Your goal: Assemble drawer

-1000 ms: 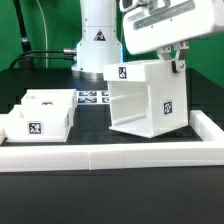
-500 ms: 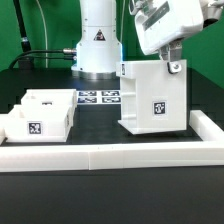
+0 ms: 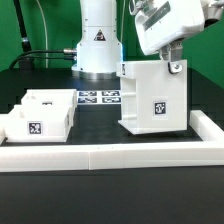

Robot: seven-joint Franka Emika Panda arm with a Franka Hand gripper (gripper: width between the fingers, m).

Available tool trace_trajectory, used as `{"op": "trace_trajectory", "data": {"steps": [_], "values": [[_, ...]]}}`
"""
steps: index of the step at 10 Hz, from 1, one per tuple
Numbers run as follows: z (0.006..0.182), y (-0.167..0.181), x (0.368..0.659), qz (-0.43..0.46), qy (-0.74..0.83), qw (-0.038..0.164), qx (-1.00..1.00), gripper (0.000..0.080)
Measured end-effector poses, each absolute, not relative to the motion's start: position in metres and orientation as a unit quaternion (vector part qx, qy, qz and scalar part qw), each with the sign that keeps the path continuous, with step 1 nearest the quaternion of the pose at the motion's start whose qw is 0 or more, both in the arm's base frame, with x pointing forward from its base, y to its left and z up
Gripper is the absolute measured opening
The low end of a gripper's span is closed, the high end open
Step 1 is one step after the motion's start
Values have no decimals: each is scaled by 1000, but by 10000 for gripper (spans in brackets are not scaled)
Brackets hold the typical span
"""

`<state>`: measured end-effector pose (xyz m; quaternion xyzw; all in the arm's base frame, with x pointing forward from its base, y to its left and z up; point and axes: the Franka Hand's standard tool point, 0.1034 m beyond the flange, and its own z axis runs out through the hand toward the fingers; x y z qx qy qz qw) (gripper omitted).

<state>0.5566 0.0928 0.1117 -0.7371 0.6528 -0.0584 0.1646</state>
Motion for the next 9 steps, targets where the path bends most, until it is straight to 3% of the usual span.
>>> {"op": "trace_trajectory", "data": {"steps": [5, 9], "values": [[114, 102, 607, -48, 662, 183, -725, 48], [112, 114, 627, -29, 674, 191, -713, 48]]}}
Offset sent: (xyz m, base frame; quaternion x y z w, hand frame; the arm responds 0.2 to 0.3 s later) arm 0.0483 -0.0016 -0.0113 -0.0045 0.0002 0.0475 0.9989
